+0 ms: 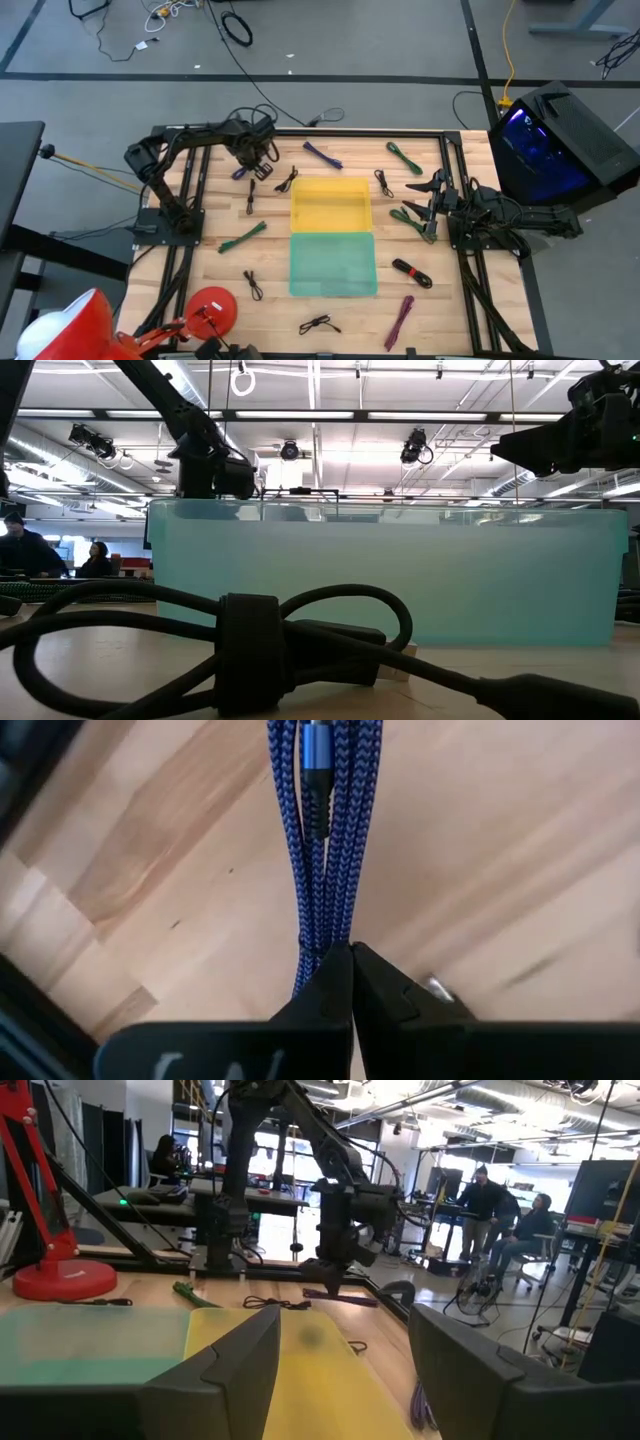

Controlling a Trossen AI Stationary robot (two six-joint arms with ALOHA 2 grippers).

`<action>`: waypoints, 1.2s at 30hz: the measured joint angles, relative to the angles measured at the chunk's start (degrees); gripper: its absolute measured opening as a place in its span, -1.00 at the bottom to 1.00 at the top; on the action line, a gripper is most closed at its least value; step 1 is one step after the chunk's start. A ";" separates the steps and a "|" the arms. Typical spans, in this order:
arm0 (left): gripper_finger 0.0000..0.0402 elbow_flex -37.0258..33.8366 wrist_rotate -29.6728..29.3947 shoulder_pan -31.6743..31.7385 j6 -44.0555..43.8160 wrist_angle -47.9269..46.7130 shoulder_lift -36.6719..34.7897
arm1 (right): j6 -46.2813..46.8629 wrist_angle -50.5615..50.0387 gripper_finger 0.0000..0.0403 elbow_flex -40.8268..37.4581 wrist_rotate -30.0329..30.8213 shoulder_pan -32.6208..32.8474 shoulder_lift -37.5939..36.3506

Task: Pick & Place USB Port
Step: Put the striped blue charger cable into the blue bin

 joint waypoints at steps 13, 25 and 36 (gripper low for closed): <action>-1.00 4.91 1.10 -14.00 -3.43 -6.34 -18.23 | 0.00 0.00 0.11 0.02 0.03 0.00 0.00; -1.00 4.95 0.16 -42.63 -15.65 6.42 -28.08 | -0.01 0.00 0.11 0.02 0.01 0.01 0.00; -1.00 4.95 -6.08 -58.15 -19.00 25.19 -17.41 | 0.00 -0.02 0.11 0.00 0.03 -0.01 0.03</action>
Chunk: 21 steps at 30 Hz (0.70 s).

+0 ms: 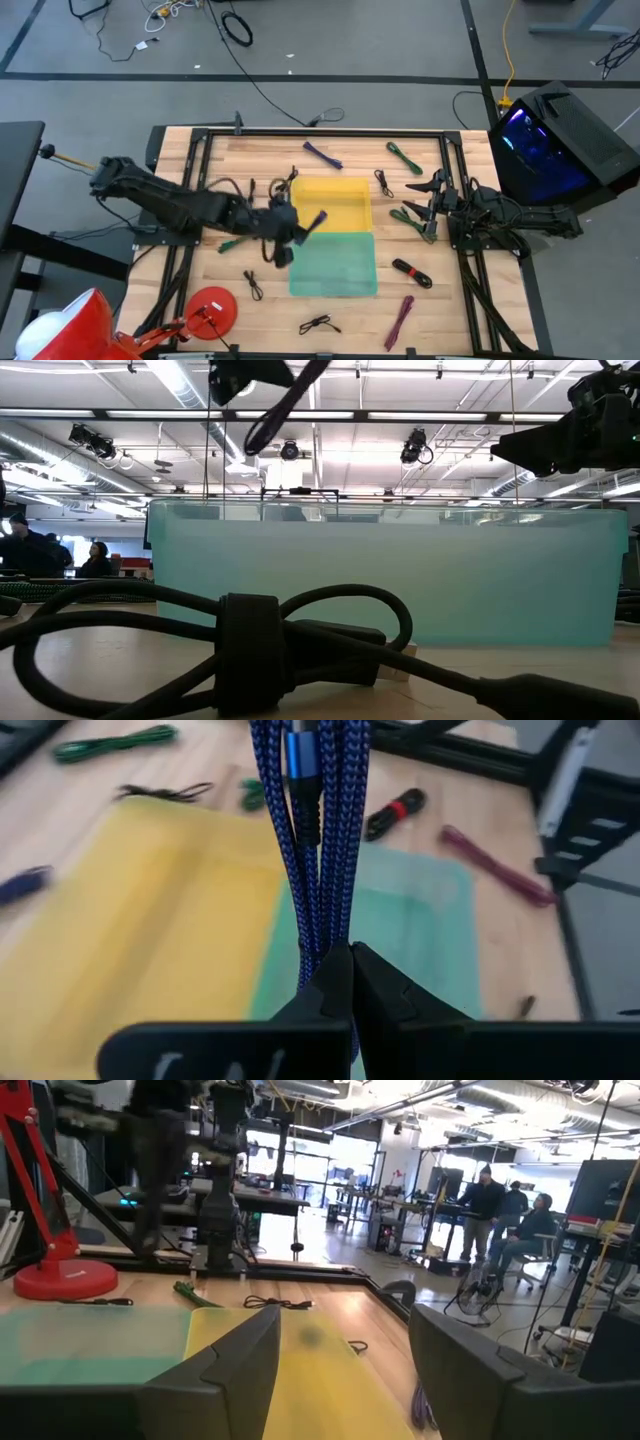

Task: Pick & Place USB Port
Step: Put the striped blue charger cable into the blue bin

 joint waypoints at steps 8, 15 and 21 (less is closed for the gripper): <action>-1.00 2.50 9.13 -1.99 -3.58 7.67 10.76 | -0.01 0.00 0.11 0.00 -0.01 0.02 0.00; -1.00 13.49 9.51 -2.91 -2.08 -6.32 20.84 | -0.01 0.00 0.11 0.00 -0.02 0.02 0.00; -1.00 16.78 13.63 -2.02 -0.40 -8.03 26.06 | 0.01 0.00 0.11 0.00 0.00 0.01 0.00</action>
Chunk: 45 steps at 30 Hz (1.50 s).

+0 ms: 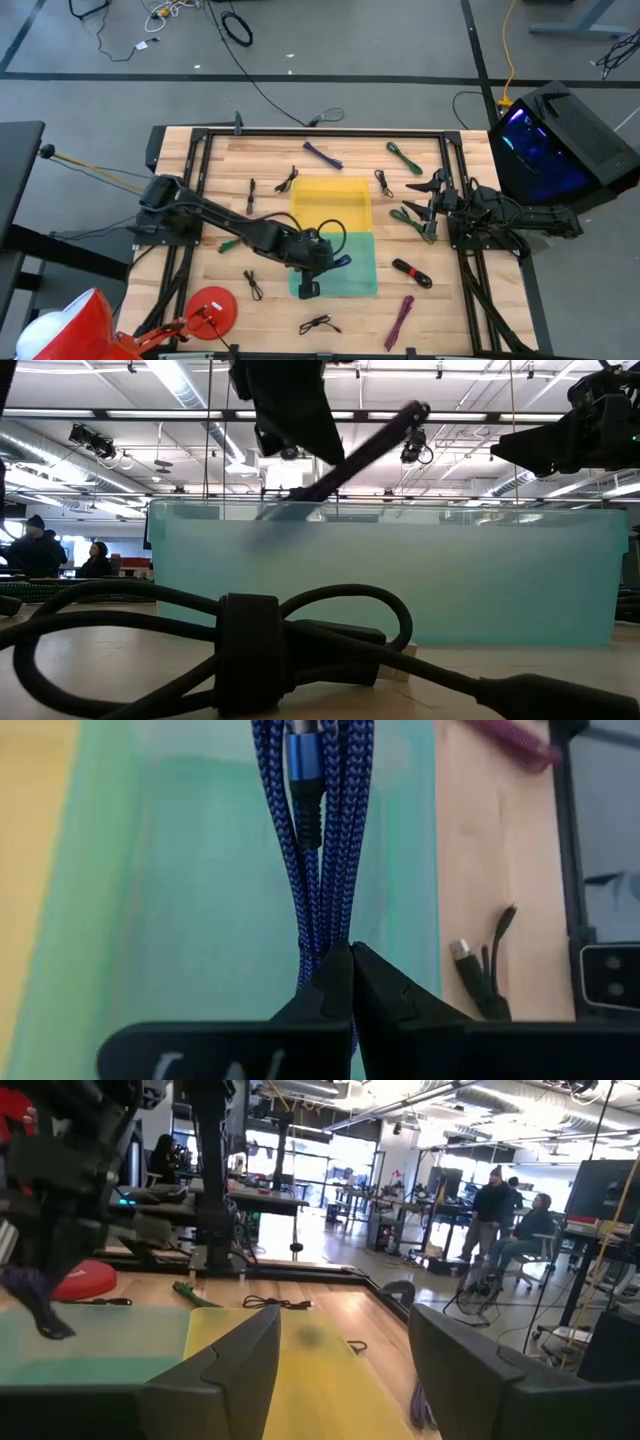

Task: Pick & Place USB Port
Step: Put the striped blue charger cable into the blue bin

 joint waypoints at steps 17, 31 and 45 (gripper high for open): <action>-1.00 0.33 1.30 2.81 2.77 -2.18 1.36 | 0.00 0.01 0.11 0.00 -0.02 0.00 0.00; -0.99 0.33 0.97 4.37 2.77 -2.44 1.30 | -0.01 0.02 0.11 0.00 -0.02 0.00 0.00; -0.62 0.33 2.70 4.37 2.44 -2.31 1.27 | 0.69 5.50 0.11 0.00 -0.47 0.01 0.02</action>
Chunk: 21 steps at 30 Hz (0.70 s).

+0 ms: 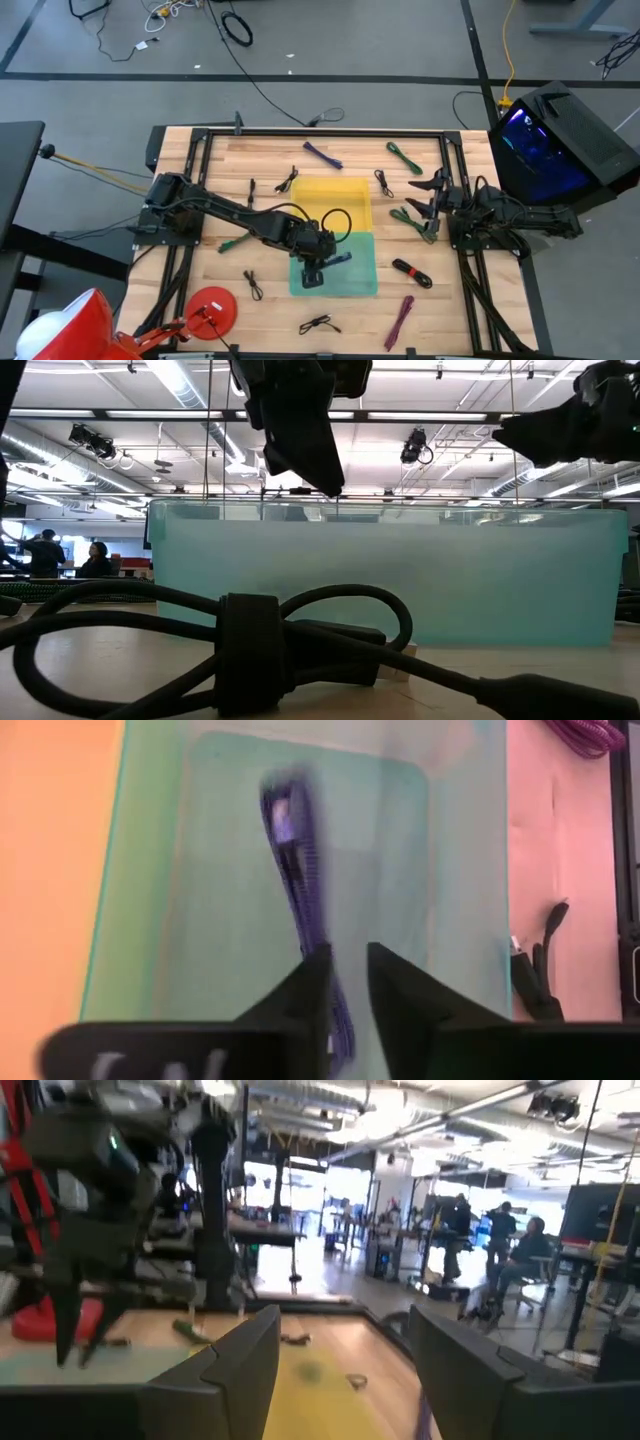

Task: Pick & Place USB Port
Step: Put the striped blue charger cable into the blue bin, then put the black charger cable into the yellow bin

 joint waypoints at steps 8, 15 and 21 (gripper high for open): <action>-0.19 -0.01 -0.42 0.52 0.12 -0.91 -0.94 | 13.51 4.11 0.11 0.00 -1.82 0.00 -0.02; -0.20 -0.02 -15.08 2.53 1.74 -12.87 -4.87 | 16.59 4.72 0.11 0.00 -0.98 -0.02 0.00; -0.23 -0.55 -28.38 4.58 -3.00 -27.75 -10.79 | 19.68 4.53 0.11 0.00 -4.55 0.02 0.01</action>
